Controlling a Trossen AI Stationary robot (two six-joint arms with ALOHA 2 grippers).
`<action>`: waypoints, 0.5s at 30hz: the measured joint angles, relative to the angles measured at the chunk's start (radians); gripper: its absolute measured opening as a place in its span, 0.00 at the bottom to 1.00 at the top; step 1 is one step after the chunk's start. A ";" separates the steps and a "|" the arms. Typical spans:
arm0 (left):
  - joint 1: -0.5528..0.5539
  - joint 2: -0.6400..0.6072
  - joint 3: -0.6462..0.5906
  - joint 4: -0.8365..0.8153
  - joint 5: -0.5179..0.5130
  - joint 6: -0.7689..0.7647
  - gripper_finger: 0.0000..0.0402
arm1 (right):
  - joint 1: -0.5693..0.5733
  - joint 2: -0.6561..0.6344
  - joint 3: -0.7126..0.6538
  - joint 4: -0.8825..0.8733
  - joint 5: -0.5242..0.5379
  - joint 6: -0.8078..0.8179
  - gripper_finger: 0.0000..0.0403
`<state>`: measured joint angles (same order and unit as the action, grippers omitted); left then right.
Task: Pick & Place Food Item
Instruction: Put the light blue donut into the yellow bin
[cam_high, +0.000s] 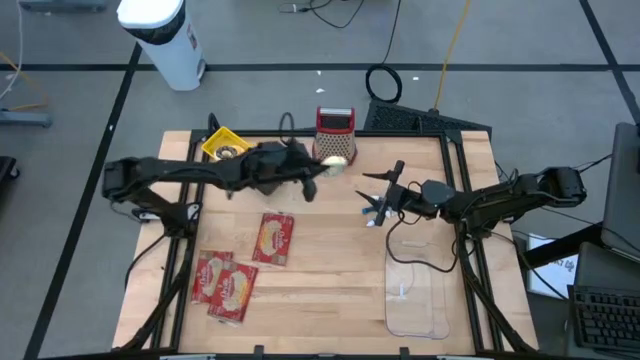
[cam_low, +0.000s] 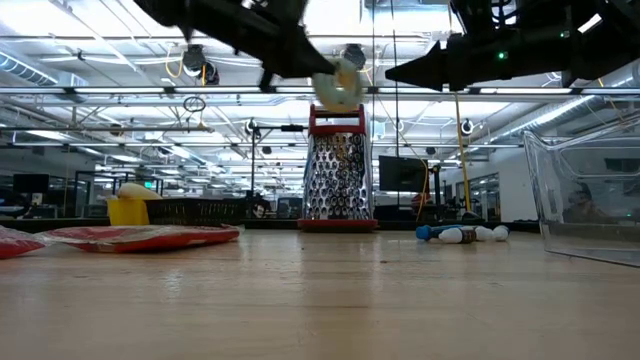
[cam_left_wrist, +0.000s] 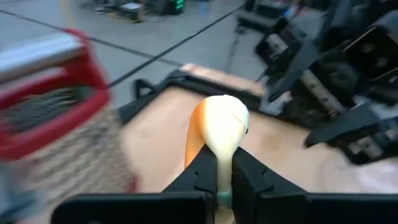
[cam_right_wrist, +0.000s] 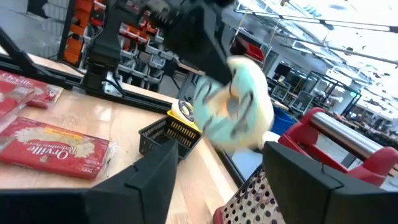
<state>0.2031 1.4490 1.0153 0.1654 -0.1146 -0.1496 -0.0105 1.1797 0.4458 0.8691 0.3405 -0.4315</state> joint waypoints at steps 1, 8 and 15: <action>-0.001 -0.031 0.000 -0.041 -0.032 0.016 0.02 | 0.000 0.000 0.000 -0.002 0.000 -0.001 0.58; -0.005 -0.222 0.000 -0.372 -0.314 0.017 0.04 | 0.000 0.000 0.000 -0.017 0.001 0.011 0.59; 0.051 -0.345 0.000 -0.613 -0.475 -0.037 0.03 | -0.012 -0.028 0.000 -0.074 0.001 0.027 0.58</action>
<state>0.2538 1.1043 1.0153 -0.4476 -0.5897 -0.1870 -0.0220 1.1513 0.4458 0.7951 0.3416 -0.4042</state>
